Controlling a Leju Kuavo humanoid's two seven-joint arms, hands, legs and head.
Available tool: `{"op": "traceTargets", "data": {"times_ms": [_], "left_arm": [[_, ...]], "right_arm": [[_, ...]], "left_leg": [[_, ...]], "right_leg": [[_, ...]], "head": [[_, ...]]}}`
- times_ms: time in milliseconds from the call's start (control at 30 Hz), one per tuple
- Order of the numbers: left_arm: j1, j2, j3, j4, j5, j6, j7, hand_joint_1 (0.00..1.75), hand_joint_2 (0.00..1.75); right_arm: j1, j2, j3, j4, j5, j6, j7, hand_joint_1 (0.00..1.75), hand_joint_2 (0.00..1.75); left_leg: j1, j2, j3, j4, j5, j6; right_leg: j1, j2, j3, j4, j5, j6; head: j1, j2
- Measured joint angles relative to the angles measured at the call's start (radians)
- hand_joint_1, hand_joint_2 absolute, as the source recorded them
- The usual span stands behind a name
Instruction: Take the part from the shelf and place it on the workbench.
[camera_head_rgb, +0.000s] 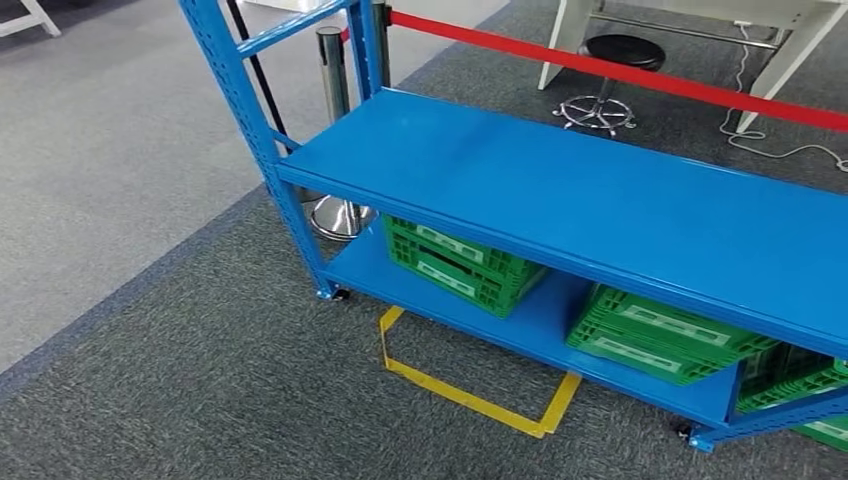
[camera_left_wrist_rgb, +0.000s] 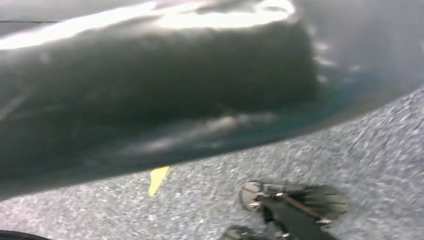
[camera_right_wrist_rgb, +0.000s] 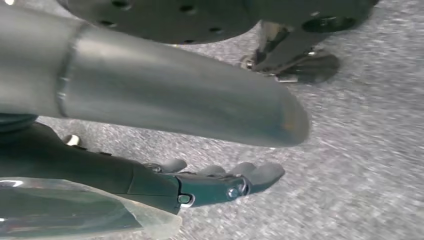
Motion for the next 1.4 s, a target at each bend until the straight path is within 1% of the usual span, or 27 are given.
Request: {"op": "traceTargets", "data": {"times_ms": [100,133,167,267,333,400,467,500,600,633,667,700,733,767,833,933,1000,1033,1100,1133,1167,1200,1233,1267,1333,1367,1400], "left_arm": [[-0.002,0.000,0.000,0.000,0.000,-0.002,0.000,0.00,0.00],[-0.001,-0.001,0.000,0.000,0.000,-0.003,0.000,0.00,0.00],[0.000,-0.002,0.000,0.000,-0.001,-0.003,0.000,0.00,0.00],[0.001,-0.003,0.000,0.000,-0.001,-0.003,0.000,0.00,0.00],[-0.001,-0.002,0.000,0.000,-0.001,-0.003,0.000,0.00,0.00],[-0.002,-0.002,0.000,0.000,-0.002,-0.004,0.000,0.00,0.00],[-0.002,-0.001,0.000,-0.002,-0.005,-0.004,-0.001,0.00,0.00],[-0.004,0.000,0.000,-0.002,-0.006,-0.005,-0.001,0.00,0.00],[-0.004,-0.001,0.000,-0.003,-0.007,-0.006,-0.002,0.00,0.00],[-0.003,-0.001,0.000,-0.003,-0.007,-0.006,-0.001,0.00,0.00],[-0.001,-0.001,0.000,-0.003,-0.007,-0.006,-0.001,0.00,0.00],[0.000,-0.001,0.000,-0.003,-0.008,-0.005,0.000,0.00,0.00],[0.001,-0.001,0.000,-0.003,-0.008,-0.005,0.000,0.00,0.00],[0.001,0.000,0.000,-0.003,-0.008,-0.004,0.000,0.00,0.00],[0.002,0.002,0.001,-0.004,-0.011,0.000,0.002,0.00,0.00],[0.005,0.001,0.001,-0.005,-0.021,0.008,0.014,0.00,0.00],[0.005,0.000,0.000,-0.005,-0.034,0.014,0.030,0.00,0.00],[0.004,0.000,0.000,-0.005,-0.042,0.018,0.043,0.00,0.00],[0.001,0.001,-0.001,-0.006,-0.056,0.025,0.070,0.00,0.00],[0.001,0.001,-0.001,-0.006,-0.060,0.025,0.082,0.00,0.00],[0.001,0.001,-0.001,-0.006,-0.064,0.023,0.093,0.00,0.00],[0.001,0.001,-0.002,-0.006,-0.069,0.020,0.107,0.00,0.00],[0.002,0.001,-0.003,-0.006,-0.076,0.014,0.127,0.00,0.00],[0.002,0.001,-0.005,-0.006,-0.086,0.007,0.151,0.00,0.00],[0.002,0.002,-0.013,-0.005,-0.107,-0.007,0.201,0.00,0.87],[0.002,0.004,-0.018,-0.005,-0.117,-0.012,0.221,0.00,1.31],[0.000,0.005,-0.023,-0.005,-0.126,-0.016,0.235,0.00,1.75]], "right_arm": [[-0.001,0.000,0.000,0.000,0.000,0.000,0.000,0.00,0.00],[0.001,0.000,0.001,0.000,0.000,0.000,0.000,0.00,0.00],[0.003,-0.001,0.000,0.000,0.000,0.000,0.000,0.00,0.00],[0.006,-0.003,0.000,0.000,0.000,0.000,0.000,0.00,0.00],[0.005,-0.004,0.001,0.000,-0.001,0.001,0.000,0.00,0.00],[0.006,-0.004,0.001,0.000,-0.002,0.002,0.000,0.00,0.00],[0.008,-0.004,0.001,0.000,-0.003,0.002,-0.001,0.00,0.00],[0.007,-0.004,0.001,0.000,-0.003,0.003,-0.001,0.00,0.00],[0.004,-0.005,0.001,0.000,-0.004,0.004,-0.003,0.00,0.00],[0.004,-0.005,0.001,0.000,-0.004,0.004,-0.004,0.00,0.00],[0.006,-0.005,0.001,0.000,-0.005,0.005,-0.004,0.00,0.00],[0.007,-0.005,0.001,0.000,-0.005,0.006,-0.004,0.00,0.00],[0.007,-0.005,0.001,0.000,-0.006,0.006,-0.004,0.00,0.00],[0.007,-0.004,0.001,0.000,-0.006,0.007,-0.004,0.00,0.00],[0.006,-0.003,0.001,0.000,-0.007,0.010,-0.003,0.00,0.00],[0.006,-0.003,0.001,0.000,-0.011,0.013,0.001,0.00,0.00],[0.004,-0.003,0.000,0.000,-0.015,0.017,0.004,0.00,0.00],[0.002,-0.003,0.000,0.000,-0.016,0.020,0.006,0.00,0.00],[0.000,-0.003,0.000,0.000,-0.017,0.027,0.010,0.00,0.00],[0.000,-0.003,0.000,0.000,-0.016,0.028,0.012,0.00,0.00],[0.001,-0.003,0.000,0.000,-0.015,0.029,0.014,0.00,0.00],[0.002,-0.004,0.000,0.000,-0.014,0.030,0.017,0.00,0.00],[0.001,-0.004,0.000,0.000,-0.012,0.030,0.020,0.00,0.00],[0.001,-0.004,0.000,0.000,-0.011,0.032,0.024,0.00,0.00],[-0.006,-0.004,-0.001,0.000,-0.019,0.046,0.040,0.00,0.00],[-0.010,-0.004,-0.004,0.000,-0.035,0.060,0.055,0.00,0.00],[-0.013,-0.004,-0.011,0.000,-0.059,0.081,0.074,0.00,0.00]], "left_leg": [[0.001,0.000,0.010,-0.001,-0.013,0.002],[0.002,0.000,0.016,-0.001,-0.019,0.002],[0.002,0.000,0.025,-0.001,-0.026,0.001],[0.004,0.000,0.056,0.000,-0.051,-0.009],[0.003,0.000,0.063,0.002,-0.064,-0.020],[0.001,0.000,0.068,0.006,-0.067,-0.030],[0.003,-0.001,0.062,0.040,-0.069,-0.038],[0.004,-0.001,0.043,0.081,-0.079,-0.043],[0.010,-0.001,-0.063,0.259,-0.149,-0.056],[0.010,-0.001,-0.090,0.291,-0.161,-0.056],[0.010,-0.001,-0.103,0.291,-0.149,-0.055],[0.009,-0.001,-0.100,0.257,-0.115,-0.050],[0.006,-0.001,-0.086,0.197,-0.064,-0.043],[0.003,-0.001,-0.070,0.139,-0.023,-0.035],[-0.005,-0.002,-0.051,0.057,0.013,-0.022],[-0.004,-0.004,-0.039,0.023,0.016,-0.011],[0.003,-0.001,-0.024,0.002,0.017,-0.005],[0.006,0.002,-0.018,-0.004,0.017,-0.002],[0.006,0.011,-0.011,-0.006,0.010,0.003],[0.007,0.016,-0.007,-0.005,0.005,0.003],[0.008,0.022,-0.001,-0.005,-0.001,0.001],[0.009,0.028,0.006,-0.005,-0.007,-0.001],[0.011,0.034,0.016,-0.004,-0.014,-0.005],[0.012,0.042,0.026,-0.003,-0.023,-0.011],[0.008,0.057,0.041,0.004,-0.040,-0.023],[0.005,0.066,0.044,0.006,-0.045,-0.028],[0.004,0.076,0.046,0.008,-0.048,-0.032]], "right_leg": [[-0.004,-0.001,-0.115,0.171,-0.067,0.012],[-0.005,-0.002,-0.142,0.198,-0.071,0.013],[-0.005,-0.002,-0.154,0.193,-0.054,0.012],[-0.005,-0.006,-0.114,0.028,0.068,0.011],[-0.002,-0.010,-0.091,-0.037,0.093,-0.001],[-0.001,-0.010,-0.082,-0.044,0.089,-0.021],[-0.004,-0.010,-0.065,-0.051,0.090,-0.034],[-0.005,-0.010,-0.053,-0.054,0.088,-0.039],[-0.003,-0.009,-0.033,-0.057,0.072,-0.049],[-0.002,-0.008,-0.026,-0.057,0.065,-0.050],[-0.001,-0.006,-0.017,-0.057,0.058,-0.050],[0.000,-0.006,-0.007,-0.057,0.052,-0.050],[0.001,-0.005,0.003,-0.058,0.045,-0.050],[0.002,-0.005,0.011,-0.058,0.040,-0.049],[0.002,-0.004,0.016,-0.059,0.032,-0.042],[0.003,-0.005,0.012,-0.066,0.019,-0.023],[0.004,-0.005,0.004,-0.039,-0.006,-0.013],[0.003,-0.006,-0.017,0.005,-0.030,-0.008],[-0.002,-0.006,-0.093,0.134,-0.083,0.001],[-0.005,-0.006,-0.127,0.185,-0.093,0.006],[-0.007,-0.007,-0.148,0.204,-0.082,0.010],[-0.010,-0.010,-0.148,0.183,-0.051,0.014],[-0.012,-0.018,-0.130,0.129,-0.004,0.017],[-0.012,-0.038,-0.105,0.064,0.037,0.019],[-0.009,-0.072,-0.063,-0.031,0.080,0.011],[-0.006,-0.079,-0.057,-0.046,0.081,0.004],[-0.004,-0.070,-0.056,-0.049,0.080,-0.005]], "head": [[0.004,0.000],[0.004,0.000],[0.004,0.000],[0.004,0.000],[0.004,0.000],[0.004,0.000],[0.002,0.000],[0.000,0.000],[-0.005,0.000],[-0.005,0.000],[-0.005,0.000],[-0.006,0.000],[-0.005,0.000],[-0.005,0.000],[-0.007,0.000],[-0.012,0.000],[-0.010,0.000],[-0.008,0.000],[-0.006,0.000],[-0.006,0.000],[-0.007,0.000],[-0.006,0.000],[-0.006,0.000],[-0.006,0.000],[-0.004,0.000],[-0.005,0.000],[-0.006,0.000]]}}
